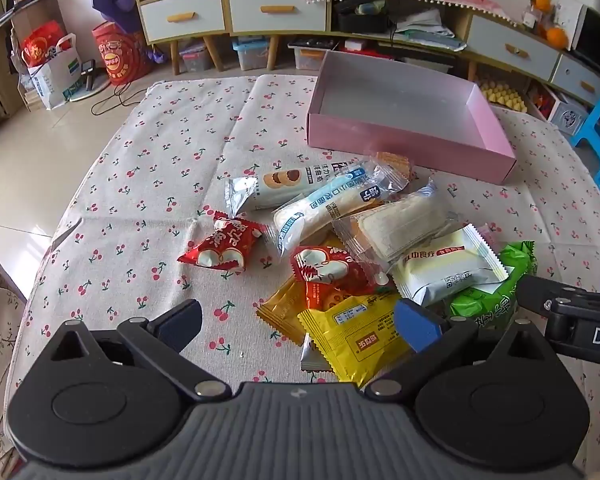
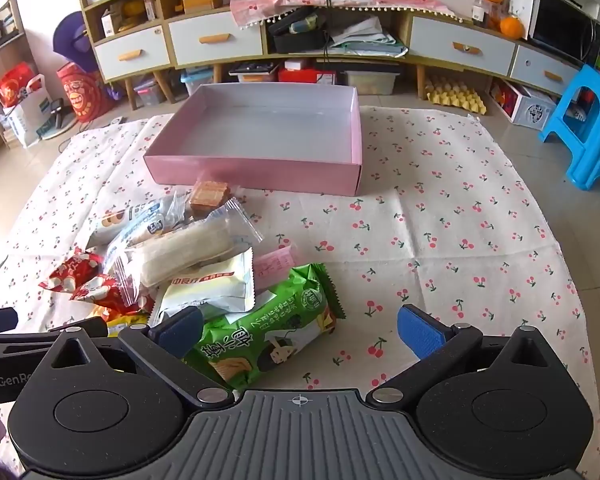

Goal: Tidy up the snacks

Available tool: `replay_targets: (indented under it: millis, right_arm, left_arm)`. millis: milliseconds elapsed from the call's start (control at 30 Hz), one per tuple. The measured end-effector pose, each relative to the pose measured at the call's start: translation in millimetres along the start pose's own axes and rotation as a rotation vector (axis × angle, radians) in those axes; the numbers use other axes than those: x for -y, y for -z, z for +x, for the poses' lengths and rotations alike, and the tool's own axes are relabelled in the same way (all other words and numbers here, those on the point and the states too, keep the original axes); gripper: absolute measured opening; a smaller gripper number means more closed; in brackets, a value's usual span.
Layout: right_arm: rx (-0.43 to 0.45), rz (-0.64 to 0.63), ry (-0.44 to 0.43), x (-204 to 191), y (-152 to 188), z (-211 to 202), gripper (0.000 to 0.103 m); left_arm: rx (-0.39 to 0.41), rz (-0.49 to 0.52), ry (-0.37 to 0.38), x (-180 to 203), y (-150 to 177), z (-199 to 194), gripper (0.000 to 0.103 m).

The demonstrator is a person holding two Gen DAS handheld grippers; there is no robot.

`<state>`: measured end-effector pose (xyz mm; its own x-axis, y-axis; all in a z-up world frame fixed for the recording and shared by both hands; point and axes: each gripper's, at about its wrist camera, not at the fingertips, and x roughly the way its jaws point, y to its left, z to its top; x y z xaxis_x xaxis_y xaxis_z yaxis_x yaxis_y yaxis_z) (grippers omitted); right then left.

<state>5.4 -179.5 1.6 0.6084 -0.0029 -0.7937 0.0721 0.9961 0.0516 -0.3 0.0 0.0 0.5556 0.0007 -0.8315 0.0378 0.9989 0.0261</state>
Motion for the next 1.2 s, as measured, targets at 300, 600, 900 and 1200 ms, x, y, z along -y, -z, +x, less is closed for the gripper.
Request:
replay_targets:
  millis: [300,600,900,1200]
  right_arm:
    - [0.000,-0.001,-0.001,0.0,0.6,0.2,0.103]
    - [0.001,-0.002,-0.002,-0.3,0.9,0.5,0.103]
    - [0.000,-0.003,-0.001,-0.6,1.7,1.0,0.103]
    - [0.004,-0.003,0.003,0.2,0.7,1.1,0.103]
  left_arm:
    - [-0.001,-0.001,0.000,-0.1,-0.1,0.1,0.102]
    - [0.005,-0.002,0.001,-1.6,2.6,-2.1,0.102]
    - [0.007,0.000,-0.001,-0.2,1.7,-0.9,0.102]
    - [0.007,0.000,0.000,-0.6,1.8,-0.9,0.102]
